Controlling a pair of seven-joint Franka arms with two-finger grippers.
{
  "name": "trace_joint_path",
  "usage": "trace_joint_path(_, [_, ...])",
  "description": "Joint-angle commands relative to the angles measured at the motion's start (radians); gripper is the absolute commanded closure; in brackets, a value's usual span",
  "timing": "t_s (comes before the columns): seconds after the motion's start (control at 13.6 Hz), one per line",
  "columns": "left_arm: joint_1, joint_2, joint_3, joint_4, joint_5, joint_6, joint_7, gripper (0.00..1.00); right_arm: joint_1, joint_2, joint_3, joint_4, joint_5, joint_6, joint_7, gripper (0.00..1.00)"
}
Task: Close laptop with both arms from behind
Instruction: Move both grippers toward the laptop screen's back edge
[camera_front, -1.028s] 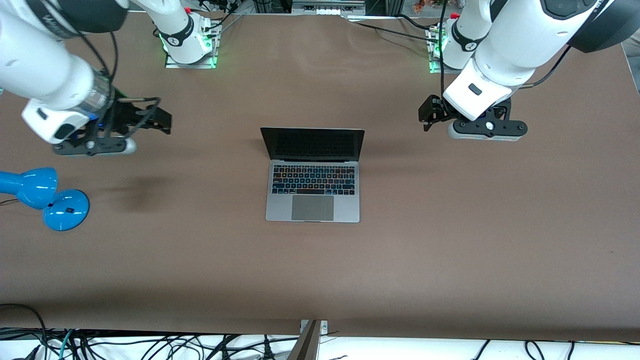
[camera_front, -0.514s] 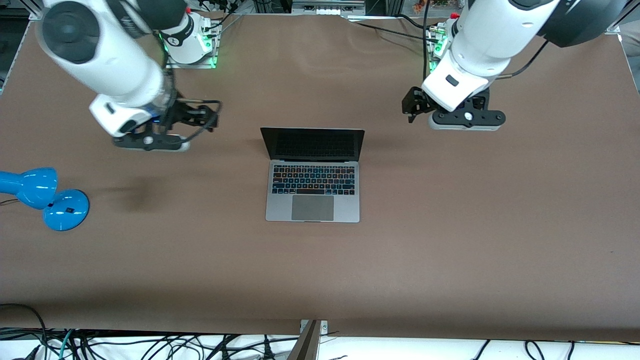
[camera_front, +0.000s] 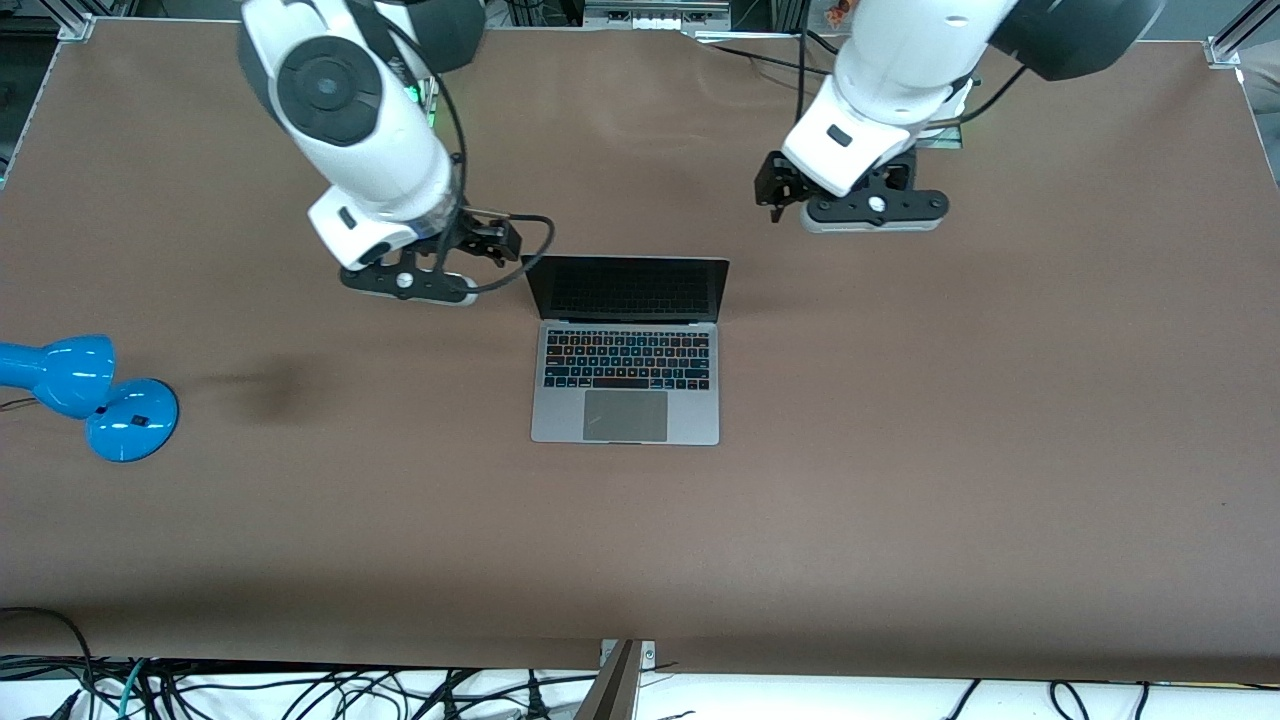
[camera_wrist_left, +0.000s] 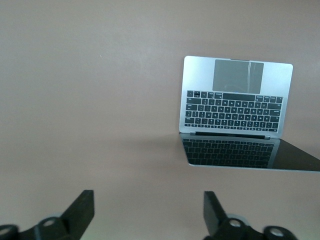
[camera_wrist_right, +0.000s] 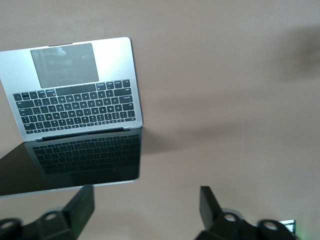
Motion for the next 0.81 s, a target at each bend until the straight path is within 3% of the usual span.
trace_joint_path(0.0, [0.001,0.039,-0.059,0.006,0.007,0.011,-0.113,0.06,0.008,0.020,0.039,0.003,0.015,0.021,0.052,0.16])
trace_joint_path(0.37, [-0.009,0.111,-0.154,-0.020,0.082,0.089,-0.288,0.14,0.008,0.072,0.108,0.003,0.024,0.029,0.069,0.48])
trace_joint_path(0.59, [-0.009,0.153,-0.194,-0.034,0.109,0.109,-0.364,0.36,0.007,0.091,0.112,0.002,0.159,0.029,0.072,0.70])
trace_joint_path(0.73, [-0.009,0.153,-0.200,-0.072,0.109,0.149,-0.368,0.54,0.007,0.099,0.112,-0.003,0.184,0.027,0.076,0.79])
